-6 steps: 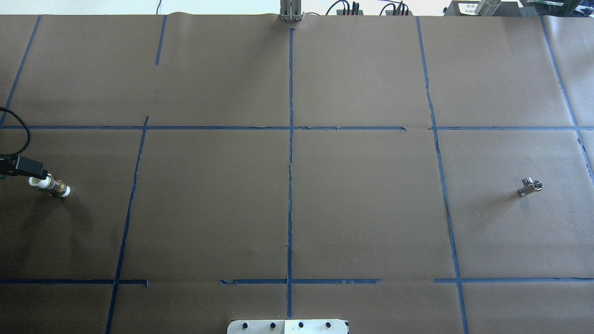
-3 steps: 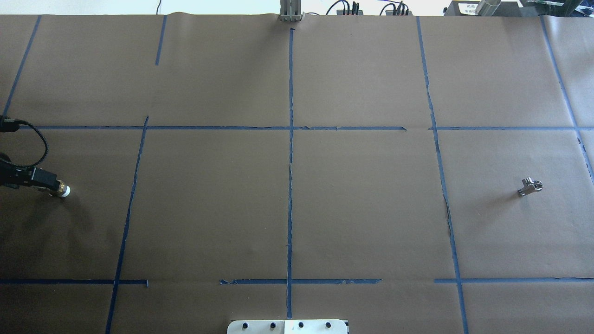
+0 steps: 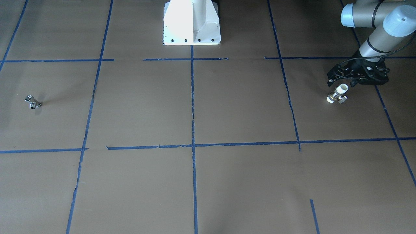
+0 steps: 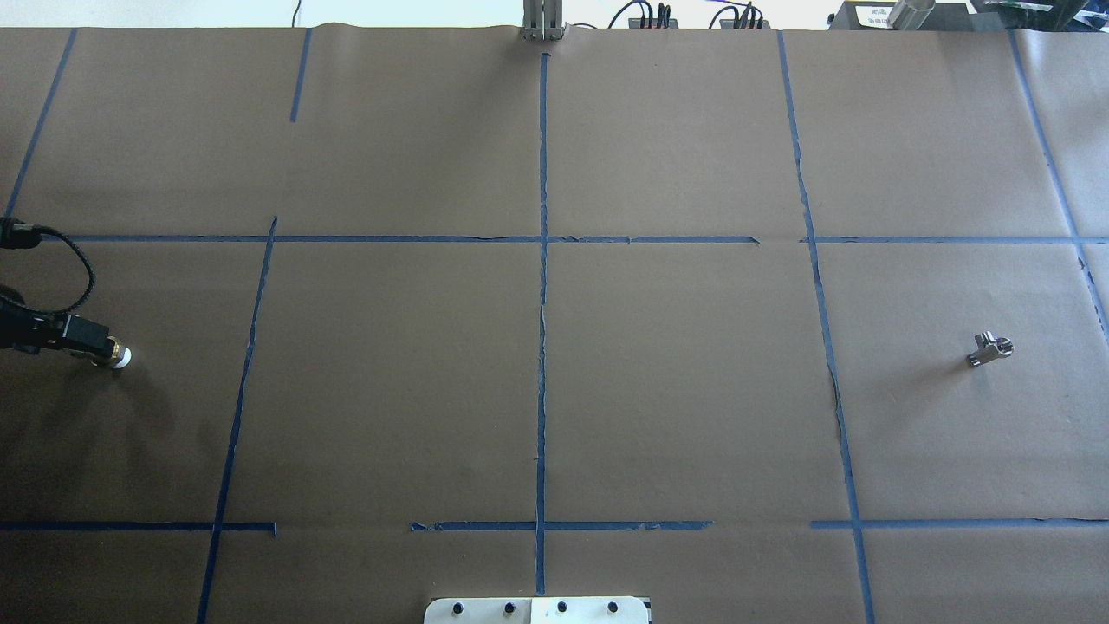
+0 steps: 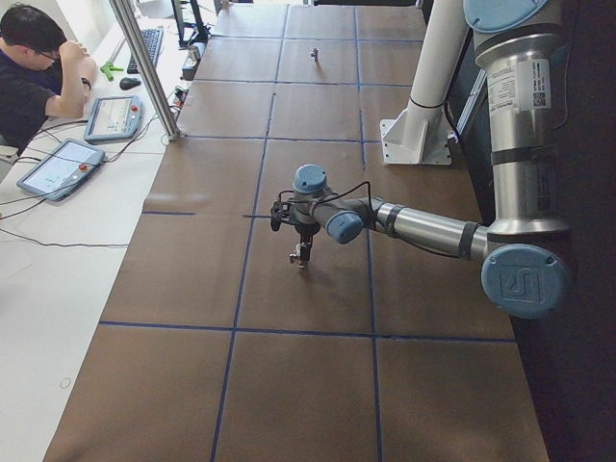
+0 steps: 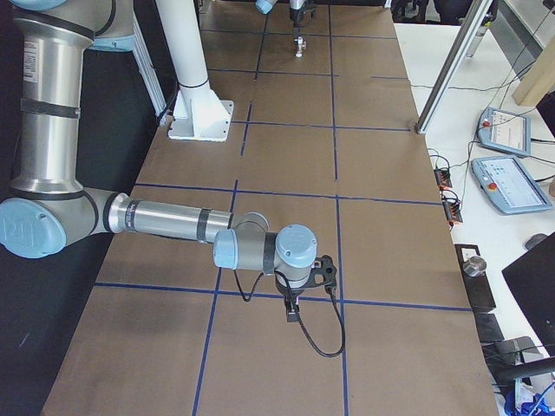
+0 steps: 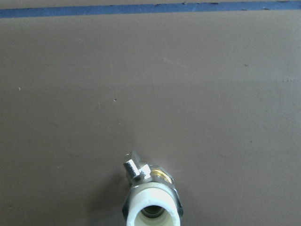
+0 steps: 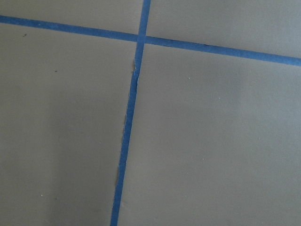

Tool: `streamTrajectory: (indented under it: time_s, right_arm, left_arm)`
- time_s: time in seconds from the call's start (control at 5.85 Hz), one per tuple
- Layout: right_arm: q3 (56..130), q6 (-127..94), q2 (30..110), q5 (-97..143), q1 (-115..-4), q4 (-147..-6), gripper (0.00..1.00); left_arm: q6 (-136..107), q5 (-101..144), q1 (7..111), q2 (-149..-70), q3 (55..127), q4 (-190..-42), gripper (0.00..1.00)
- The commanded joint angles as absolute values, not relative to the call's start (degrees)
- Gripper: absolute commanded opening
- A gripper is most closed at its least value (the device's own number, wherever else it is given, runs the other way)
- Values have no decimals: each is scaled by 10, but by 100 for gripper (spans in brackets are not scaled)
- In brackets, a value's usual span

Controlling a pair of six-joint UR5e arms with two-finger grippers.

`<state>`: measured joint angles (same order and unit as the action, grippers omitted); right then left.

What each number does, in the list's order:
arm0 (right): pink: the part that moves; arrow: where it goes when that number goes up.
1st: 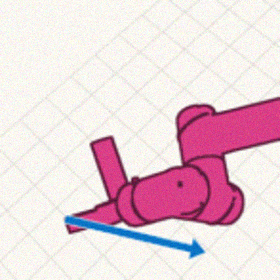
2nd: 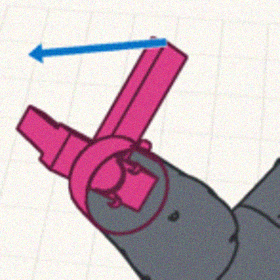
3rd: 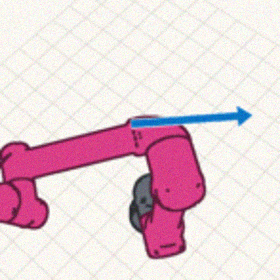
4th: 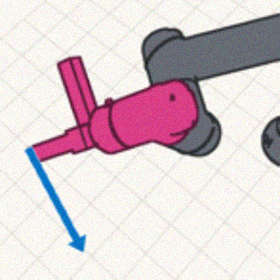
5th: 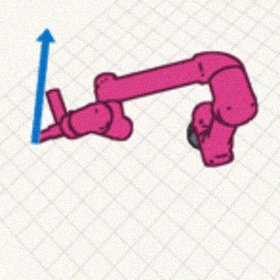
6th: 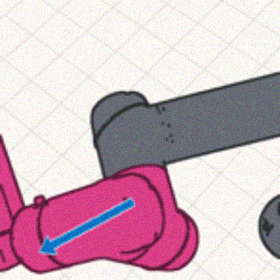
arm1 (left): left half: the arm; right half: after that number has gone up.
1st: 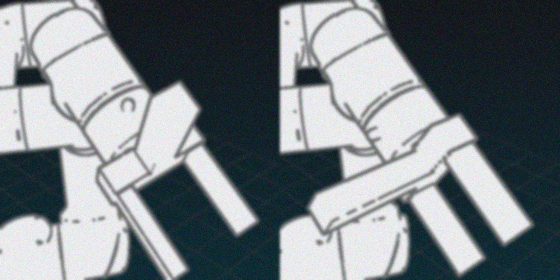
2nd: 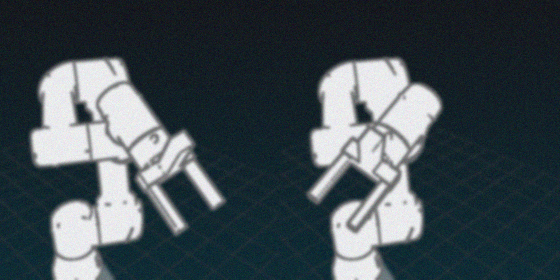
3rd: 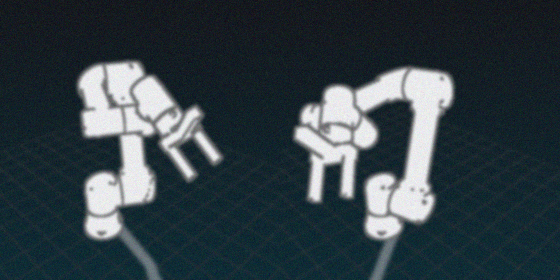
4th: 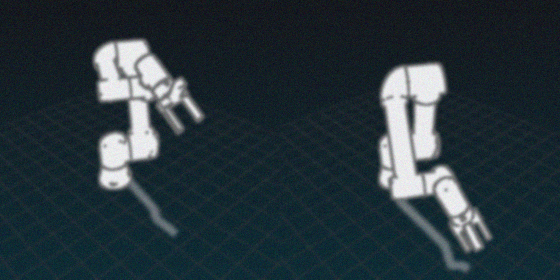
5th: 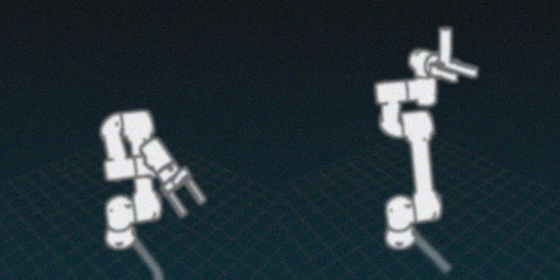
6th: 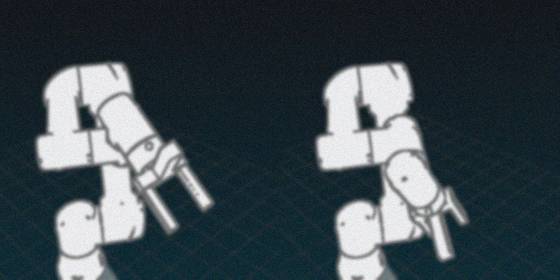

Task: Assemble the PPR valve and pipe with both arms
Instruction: 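Lower the left gripper onto the white PPR valve and grasp it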

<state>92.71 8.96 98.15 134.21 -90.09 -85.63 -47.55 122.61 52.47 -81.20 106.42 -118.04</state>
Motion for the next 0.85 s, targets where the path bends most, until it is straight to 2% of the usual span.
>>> streamTrajectory:
  time_s: [0.0,0.68]
  right_arm:
    - [927,90,982,1342,-901,-855,100]
    - [928,91,983,1344,-901,-855,100]
  left_arm:
    - [-475,1225,525,-812,1063,-1180,100]
    - [-471,1213,526,-813,1060,-1180,100]
